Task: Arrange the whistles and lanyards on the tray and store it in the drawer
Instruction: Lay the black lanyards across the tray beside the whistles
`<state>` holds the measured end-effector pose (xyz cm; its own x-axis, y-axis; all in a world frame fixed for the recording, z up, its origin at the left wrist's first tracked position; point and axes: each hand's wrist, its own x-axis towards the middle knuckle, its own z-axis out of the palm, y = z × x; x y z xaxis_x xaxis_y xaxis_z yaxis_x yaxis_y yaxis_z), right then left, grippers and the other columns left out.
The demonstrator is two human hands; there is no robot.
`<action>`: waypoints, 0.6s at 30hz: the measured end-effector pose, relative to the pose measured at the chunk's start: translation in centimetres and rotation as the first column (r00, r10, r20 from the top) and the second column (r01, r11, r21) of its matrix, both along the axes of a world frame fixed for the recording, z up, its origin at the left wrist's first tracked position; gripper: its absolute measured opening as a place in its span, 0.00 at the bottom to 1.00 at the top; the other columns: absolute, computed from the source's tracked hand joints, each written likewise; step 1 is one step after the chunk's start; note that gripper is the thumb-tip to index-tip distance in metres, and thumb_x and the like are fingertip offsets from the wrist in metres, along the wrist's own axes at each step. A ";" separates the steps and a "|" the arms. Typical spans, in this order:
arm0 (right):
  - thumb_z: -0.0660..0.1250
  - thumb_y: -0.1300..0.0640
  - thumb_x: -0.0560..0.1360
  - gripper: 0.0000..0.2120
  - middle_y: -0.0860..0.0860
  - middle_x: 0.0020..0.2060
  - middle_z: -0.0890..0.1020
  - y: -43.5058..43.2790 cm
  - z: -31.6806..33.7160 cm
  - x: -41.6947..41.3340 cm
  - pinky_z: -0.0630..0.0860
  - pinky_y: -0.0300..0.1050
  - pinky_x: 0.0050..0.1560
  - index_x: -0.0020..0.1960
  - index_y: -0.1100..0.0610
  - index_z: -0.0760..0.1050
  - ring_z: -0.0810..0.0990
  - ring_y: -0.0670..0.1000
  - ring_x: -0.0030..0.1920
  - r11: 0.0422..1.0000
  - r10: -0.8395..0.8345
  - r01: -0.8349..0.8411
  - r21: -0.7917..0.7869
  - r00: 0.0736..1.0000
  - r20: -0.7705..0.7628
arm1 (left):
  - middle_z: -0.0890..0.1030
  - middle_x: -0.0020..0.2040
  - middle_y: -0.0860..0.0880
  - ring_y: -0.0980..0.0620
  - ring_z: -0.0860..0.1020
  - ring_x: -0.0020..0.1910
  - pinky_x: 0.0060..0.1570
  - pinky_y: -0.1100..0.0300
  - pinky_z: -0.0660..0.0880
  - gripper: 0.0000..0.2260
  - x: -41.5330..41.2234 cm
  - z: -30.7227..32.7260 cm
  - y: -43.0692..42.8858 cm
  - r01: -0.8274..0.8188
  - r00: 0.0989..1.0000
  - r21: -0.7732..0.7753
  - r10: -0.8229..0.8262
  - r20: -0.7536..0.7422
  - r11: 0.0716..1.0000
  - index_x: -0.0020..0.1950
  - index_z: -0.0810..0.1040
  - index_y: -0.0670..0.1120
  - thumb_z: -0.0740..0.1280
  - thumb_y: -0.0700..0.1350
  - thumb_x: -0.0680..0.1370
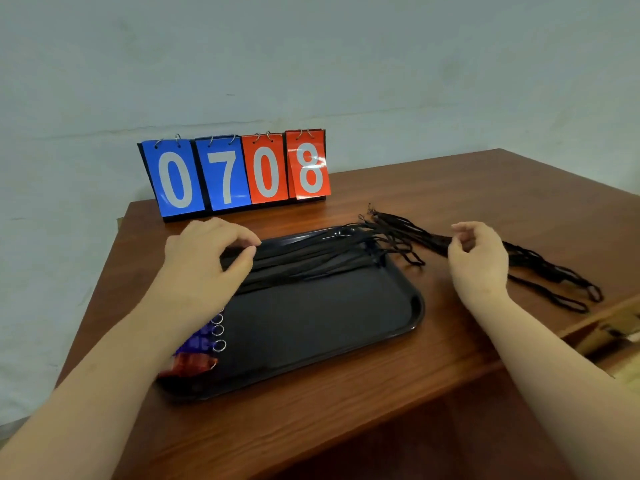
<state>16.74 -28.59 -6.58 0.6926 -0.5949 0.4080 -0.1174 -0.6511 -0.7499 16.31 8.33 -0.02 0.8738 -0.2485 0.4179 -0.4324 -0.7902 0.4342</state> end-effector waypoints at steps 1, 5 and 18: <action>0.63 0.60 0.79 0.09 0.49 0.49 0.77 -0.8 0.1 -0.1 0.71 0.41 0.44 0.58 0.53 0.76 0.76 0.46 0.44 0.999 0.008 -0.010 -0.046 0.999 -0.052 | 0.78 0.52 0.60 0.59 0.73 0.56 0.63 0.44 0.71 0.07 0.1 0.4 -1.3 0.040 0.999 0.009 -0.040 -0.011 0.999 0.55 0.79 0.57 0.66 0.49 0.79; 0.67 0.60 0.78 0.10 0.50 0.51 0.77 -3.0 -0.9 -0.1 0.71 0.41 0.49 0.58 0.55 0.78 0.76 0.49 0.48 0.981 0.018 -0.058 -0.185 0.977 -0.211 | 0.78 0.50 0.60 0.60 0.76 0.52 0.60 0.49 0.75 0.06 1.1 0.7 -7.8 0.204 0.979 0.072 -0.201 -0.043 0.976 0.55 0.79 0.56 0.65 0.48 0.79; 0.67 0.50 0.78 0.11 0.52 0.51 0.80 -2.8 -1.6 0.8 0.75 0.50 0.57 0.57 0.55 0.79 0.76 0.54 0.54 0.936 -0.047 -0.072 -0.346 0.945 -0.325 | 0.77 0.50 0.54 0.53 0.76 0.52 0.58 0.47 0.74 0.07 3.1 -2.0 -22.1 0.368 0.930 0.266 -0.353 -0.101 0.891 0.54 0.80 0.53 0.63 0.47 0.79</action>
<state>17.58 -31.35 -8.19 0.8279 -0.4462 0.3399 -0.3038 -0.8661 -0.3969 19.38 -13.73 -2.01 0.7198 -0.6492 0.2459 -0.6942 -0.6751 0.2497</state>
